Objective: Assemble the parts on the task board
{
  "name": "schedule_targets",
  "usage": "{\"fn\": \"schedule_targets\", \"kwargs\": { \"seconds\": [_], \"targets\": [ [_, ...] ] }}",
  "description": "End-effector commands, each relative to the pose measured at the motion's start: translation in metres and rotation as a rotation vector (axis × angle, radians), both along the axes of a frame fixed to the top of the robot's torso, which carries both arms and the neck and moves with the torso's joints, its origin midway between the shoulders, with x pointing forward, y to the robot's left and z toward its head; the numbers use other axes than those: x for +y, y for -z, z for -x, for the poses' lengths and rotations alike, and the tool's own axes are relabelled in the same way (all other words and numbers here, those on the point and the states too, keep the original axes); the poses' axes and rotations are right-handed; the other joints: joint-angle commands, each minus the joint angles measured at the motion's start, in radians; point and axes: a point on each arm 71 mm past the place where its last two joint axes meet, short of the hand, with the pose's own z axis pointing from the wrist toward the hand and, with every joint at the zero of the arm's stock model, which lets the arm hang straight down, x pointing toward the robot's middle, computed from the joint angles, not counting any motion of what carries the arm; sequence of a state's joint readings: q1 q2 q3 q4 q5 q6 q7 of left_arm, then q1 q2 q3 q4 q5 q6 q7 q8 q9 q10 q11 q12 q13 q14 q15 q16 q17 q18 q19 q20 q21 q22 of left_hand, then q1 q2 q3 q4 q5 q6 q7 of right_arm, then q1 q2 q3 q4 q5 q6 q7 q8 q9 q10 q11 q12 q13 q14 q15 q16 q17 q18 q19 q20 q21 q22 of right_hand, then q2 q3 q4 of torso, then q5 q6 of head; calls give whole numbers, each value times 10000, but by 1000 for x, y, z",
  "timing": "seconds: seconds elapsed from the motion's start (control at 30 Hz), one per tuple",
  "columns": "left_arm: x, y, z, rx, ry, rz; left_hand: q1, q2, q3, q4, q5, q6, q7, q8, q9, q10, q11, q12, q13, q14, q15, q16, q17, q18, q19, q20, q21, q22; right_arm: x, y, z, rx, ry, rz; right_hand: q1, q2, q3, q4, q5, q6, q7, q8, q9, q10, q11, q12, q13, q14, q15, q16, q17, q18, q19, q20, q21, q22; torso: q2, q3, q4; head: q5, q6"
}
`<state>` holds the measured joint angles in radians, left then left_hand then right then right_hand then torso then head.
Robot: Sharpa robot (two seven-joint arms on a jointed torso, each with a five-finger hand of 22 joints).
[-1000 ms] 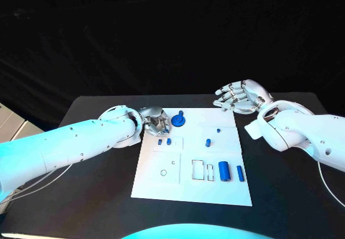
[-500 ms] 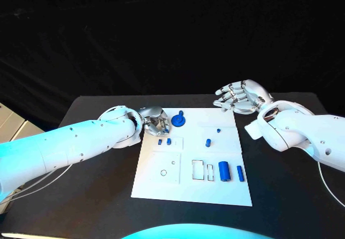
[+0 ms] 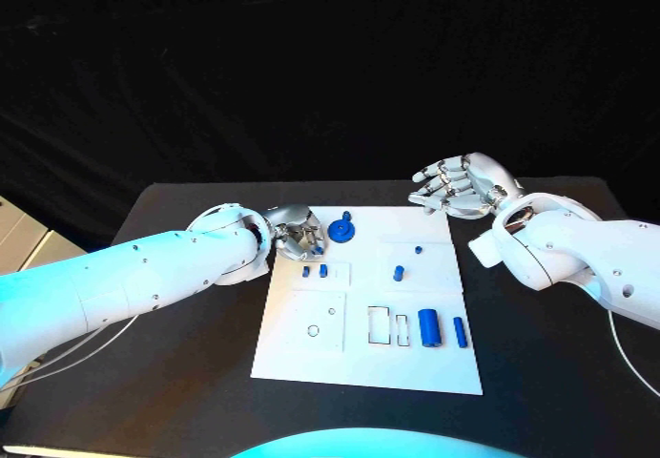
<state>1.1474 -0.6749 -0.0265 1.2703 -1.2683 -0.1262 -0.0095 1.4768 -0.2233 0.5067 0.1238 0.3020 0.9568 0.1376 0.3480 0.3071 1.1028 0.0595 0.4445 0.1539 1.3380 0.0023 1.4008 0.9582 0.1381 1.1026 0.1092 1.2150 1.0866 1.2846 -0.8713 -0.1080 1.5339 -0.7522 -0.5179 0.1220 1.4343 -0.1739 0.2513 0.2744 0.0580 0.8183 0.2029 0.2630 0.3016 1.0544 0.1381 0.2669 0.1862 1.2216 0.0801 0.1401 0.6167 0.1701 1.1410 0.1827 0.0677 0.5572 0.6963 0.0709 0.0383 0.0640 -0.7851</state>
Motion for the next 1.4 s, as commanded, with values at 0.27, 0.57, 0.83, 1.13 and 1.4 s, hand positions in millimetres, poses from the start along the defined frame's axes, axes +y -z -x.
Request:
{"fn": "schedule_targets", "kwargs": {
  "seconds": [0.27,0.57,0.83,1.13,1.4],
  "targets": [
    [1,5,1,338,3,-72,-189,-107,7,-61,-19,-279,54,-301,-93,-103,112,-92,64,-185,48,-11,-159,-40,-229,35,-134,-116,1,1,0,-3,-160,37,-95,4,-6,-20,14,-19,140,47,-18,0,68,-43,-20,-95,16,-75,-17,112,-78,25,-48,-29,2,-1,13,-7,-13],
    [2,5,1,341,-80,-15,-334,-203,0,-44,-12,-569,120,-609,-177,-246,162,-104,158,-301,104,-35,-280,-11,-366,94,-258,-228,1,2,0,24,-138,46,-95,4,-6,-20,14,-19,140,47,-18,0,68,-43,-20,-95,16,-75,-17,112,-78,25,-48,-29,3,-8,30,-17,-12],
    [4,4,0,264,-202,55,-338,-194,14,-49,-8,-643,139,-678,-195,-236,165,-77,191,-296,106,-20,-253,-11,-360,101,-259,-220,1,2,0,34,-135,45,-99,1,-10,-21,14,-22,142,47,-21,-3,71,-45,-32,-101,20,-88,-25,112,-86,29,-48,-52,5,-12,40,-20,-7],
    [5,3,0,148,-302,146,-317,-190,46,-98,-5,-843,134,-865,-247,-183,128,31,304,-233,82,49,-123,-14,-316,102,-238,-181,1,2,0,53,-123,53,-99,1,-10,-21,14,-22,142,47,-21,-3,71,-45,-32,-101,20,-88,-25,112,-86,29,-48,-52,6,-16,46,-28,11],
    [11,3,-1,87,-443,171,-313,-215,77,-149,3,-1240,91,-1169,-363,-206,96,113,430,-213,54,88,-90,-14,-296,82,-239,-169,0,5,-1,326,-291,304,-10,-18,-4,-122,15,12,145,74,-32,-162,103,-137,-181,-175,56,-217,-109,114,-166,65,-42,-276,11,-19,54,-63,26]
  ]
}}
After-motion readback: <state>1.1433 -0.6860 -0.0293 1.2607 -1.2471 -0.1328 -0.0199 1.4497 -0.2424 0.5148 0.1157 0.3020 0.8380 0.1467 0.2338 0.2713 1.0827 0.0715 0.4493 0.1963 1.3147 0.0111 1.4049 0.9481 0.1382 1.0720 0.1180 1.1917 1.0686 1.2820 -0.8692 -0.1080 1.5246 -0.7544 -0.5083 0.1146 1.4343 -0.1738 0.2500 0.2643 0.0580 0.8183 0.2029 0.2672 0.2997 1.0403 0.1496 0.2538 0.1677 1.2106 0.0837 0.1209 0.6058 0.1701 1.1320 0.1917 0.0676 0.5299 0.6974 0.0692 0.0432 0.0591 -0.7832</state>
